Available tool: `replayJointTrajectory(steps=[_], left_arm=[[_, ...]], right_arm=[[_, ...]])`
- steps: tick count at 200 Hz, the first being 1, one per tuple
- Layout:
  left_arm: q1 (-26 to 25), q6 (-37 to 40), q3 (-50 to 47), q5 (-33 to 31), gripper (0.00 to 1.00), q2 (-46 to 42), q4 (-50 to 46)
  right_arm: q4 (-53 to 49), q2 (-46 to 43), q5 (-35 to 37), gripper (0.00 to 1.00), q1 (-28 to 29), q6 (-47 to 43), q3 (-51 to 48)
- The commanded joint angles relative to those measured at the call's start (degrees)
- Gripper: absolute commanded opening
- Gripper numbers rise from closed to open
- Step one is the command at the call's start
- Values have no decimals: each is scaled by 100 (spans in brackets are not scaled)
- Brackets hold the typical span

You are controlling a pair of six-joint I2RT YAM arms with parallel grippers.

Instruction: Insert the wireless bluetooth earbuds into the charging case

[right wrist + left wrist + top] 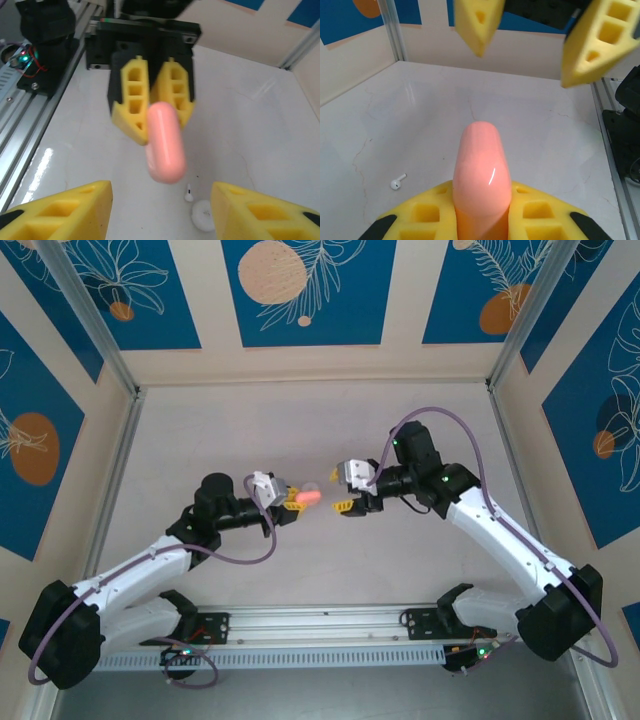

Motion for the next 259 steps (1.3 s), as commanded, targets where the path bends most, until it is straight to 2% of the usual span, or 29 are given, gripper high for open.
replayJointTrajectory(steps=[1,51,101,190,219,259], left_arm=[[-24,-25,1,216,16,-116,296],[-27,-144,-49,353,16,-204,560],[-27,-209,-49,471,16,-209,647],[-29,-290,-58,507,16,-205,772],[-27,-313,-58,511,16,-212,798],[-28,-351,-66,503,16,-231,861]], right_arm=[[344,199,-601,55,-119,416,-30],[97,774,-1595,50,-119,171,290],[-208,1218,-2022,46,-95,-54,635],[-428,1497,-2168,38,48,-225,818],[-429,1504,-2185,32,65,-268,816],[-441,1550,-2137,32,109,-296,850]])
